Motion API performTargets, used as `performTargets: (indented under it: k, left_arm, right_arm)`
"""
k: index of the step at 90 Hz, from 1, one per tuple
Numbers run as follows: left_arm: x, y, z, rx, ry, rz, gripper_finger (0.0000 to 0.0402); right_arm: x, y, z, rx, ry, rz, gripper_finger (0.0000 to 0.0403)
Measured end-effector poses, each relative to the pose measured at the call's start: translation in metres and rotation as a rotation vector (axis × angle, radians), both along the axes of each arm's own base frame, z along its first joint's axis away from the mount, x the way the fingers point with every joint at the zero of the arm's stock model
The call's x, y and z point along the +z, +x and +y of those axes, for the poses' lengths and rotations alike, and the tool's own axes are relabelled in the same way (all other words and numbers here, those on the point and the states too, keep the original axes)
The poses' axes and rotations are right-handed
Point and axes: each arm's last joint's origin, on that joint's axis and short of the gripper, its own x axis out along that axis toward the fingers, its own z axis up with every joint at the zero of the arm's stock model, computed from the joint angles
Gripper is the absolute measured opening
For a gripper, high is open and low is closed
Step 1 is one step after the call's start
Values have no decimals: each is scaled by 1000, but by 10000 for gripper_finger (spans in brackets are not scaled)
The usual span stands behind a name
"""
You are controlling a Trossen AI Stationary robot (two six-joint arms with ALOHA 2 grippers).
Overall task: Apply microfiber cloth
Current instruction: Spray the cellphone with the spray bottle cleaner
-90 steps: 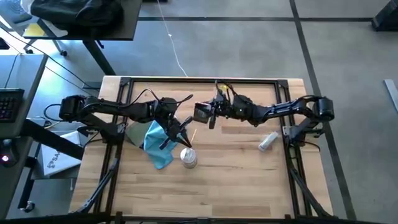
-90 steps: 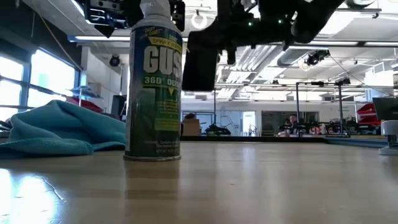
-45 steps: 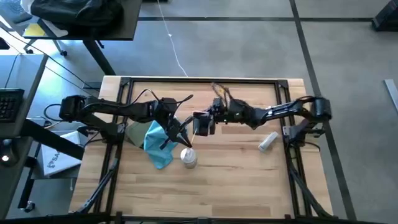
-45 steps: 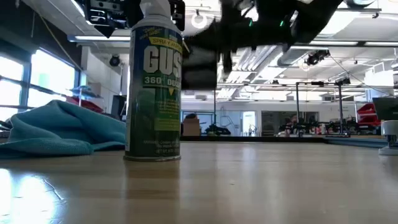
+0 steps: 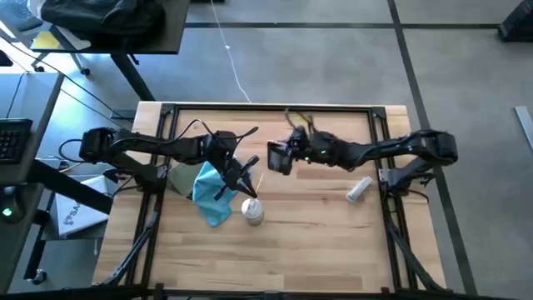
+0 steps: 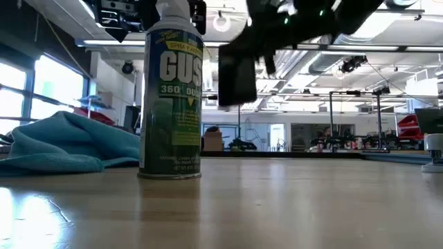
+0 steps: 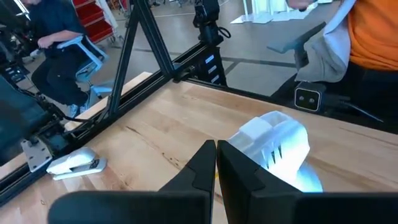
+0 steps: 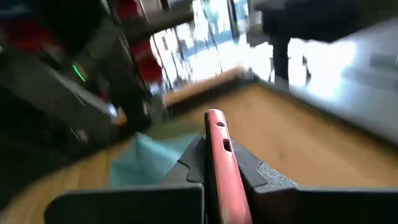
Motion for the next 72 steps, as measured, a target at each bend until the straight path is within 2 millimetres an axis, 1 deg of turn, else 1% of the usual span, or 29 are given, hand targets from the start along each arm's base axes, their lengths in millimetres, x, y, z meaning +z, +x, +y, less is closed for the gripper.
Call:
performTargets:
  k: [9,16,22,30,39,47,57,64,72]
  left_arm:
    - [0,0,0,3,1,1,0]
    - [0,0,0,7,2,2,0]
    - [0,0,0,10,3,1,0]
    - [0,0,0,11,2,1,0]
    - [1,0,0,20,-9,8,0]
    - [5,-3,0,32,-6,-1,0]
    - [17,-10,0,43,2,-41,0]
    - [31,-19,0,51,6,-93,0]
    - [45,-32,5,82,-9,-116,0]
  right_arm:
    - [-17,6,6,74,103,39,0]
    - [-17,8,9,95,109,42,0]
    - [-5,9,10,102,67,10,0]
    - [22,4,8,80,-28,-57,0]
    - [52,-7,6,25,-148,-82,0]
    - [69,-18,6,-24,-217,-70,0]
    - [78,-29,5,-56,-238,-59,0]
    - [79,-31,6,-54,-233,-46,0]
    - [78,-31,8,-42,-242,-36,0]
